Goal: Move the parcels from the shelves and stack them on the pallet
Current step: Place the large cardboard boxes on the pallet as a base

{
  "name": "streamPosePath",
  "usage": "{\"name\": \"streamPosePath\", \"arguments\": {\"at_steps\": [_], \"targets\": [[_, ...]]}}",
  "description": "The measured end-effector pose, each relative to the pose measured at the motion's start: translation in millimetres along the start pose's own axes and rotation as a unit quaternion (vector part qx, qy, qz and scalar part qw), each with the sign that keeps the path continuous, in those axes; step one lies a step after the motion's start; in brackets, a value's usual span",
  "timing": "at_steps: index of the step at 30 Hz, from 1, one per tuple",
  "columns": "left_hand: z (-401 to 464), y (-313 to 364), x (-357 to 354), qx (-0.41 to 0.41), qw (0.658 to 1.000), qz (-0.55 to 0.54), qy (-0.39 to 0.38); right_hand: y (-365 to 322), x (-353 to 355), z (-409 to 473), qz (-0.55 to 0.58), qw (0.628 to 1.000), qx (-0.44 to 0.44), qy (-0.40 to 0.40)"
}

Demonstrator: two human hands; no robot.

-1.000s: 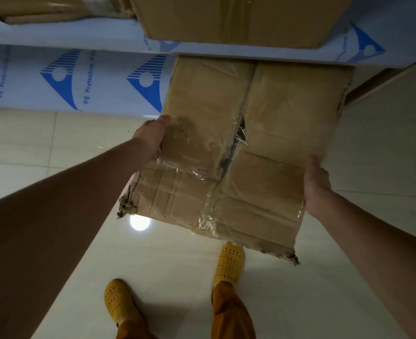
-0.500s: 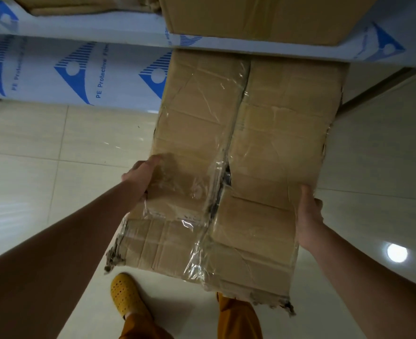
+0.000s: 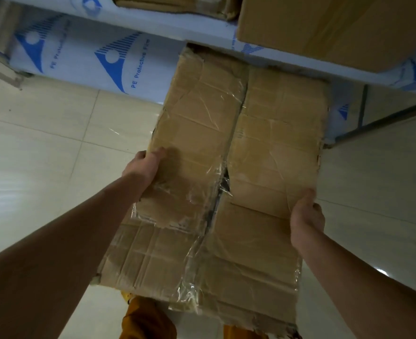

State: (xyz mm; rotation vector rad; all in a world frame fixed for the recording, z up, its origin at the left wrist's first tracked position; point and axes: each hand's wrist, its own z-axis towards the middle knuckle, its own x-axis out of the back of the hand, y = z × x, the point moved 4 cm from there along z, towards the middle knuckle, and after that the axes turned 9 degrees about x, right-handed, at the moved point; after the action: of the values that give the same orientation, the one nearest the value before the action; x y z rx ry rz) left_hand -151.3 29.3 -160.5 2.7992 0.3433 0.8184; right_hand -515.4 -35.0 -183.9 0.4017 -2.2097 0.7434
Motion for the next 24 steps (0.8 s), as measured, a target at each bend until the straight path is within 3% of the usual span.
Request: {"name": "streamPosePath", "arguments": {"at_steps": [6,15,24], "targets": [[6.1,-59.0,68.5,0.043,0.997,-0.058,-0.023,-12.5,-24.0,-55.0,-0.060,0.998,0.021,0.010],[37.2,-181.8,194.1,0.156,0.967,-0.193,-0.052,-39.8,-107.3,-178.8,-0.147,0.984,0.082,-0.063],[31.7,-289.2,366.3,0.183,0.928,-0.324,0.003,-87.3,-219.5,-360.3,-0.169,0.960,0.182,-0.129]]}}
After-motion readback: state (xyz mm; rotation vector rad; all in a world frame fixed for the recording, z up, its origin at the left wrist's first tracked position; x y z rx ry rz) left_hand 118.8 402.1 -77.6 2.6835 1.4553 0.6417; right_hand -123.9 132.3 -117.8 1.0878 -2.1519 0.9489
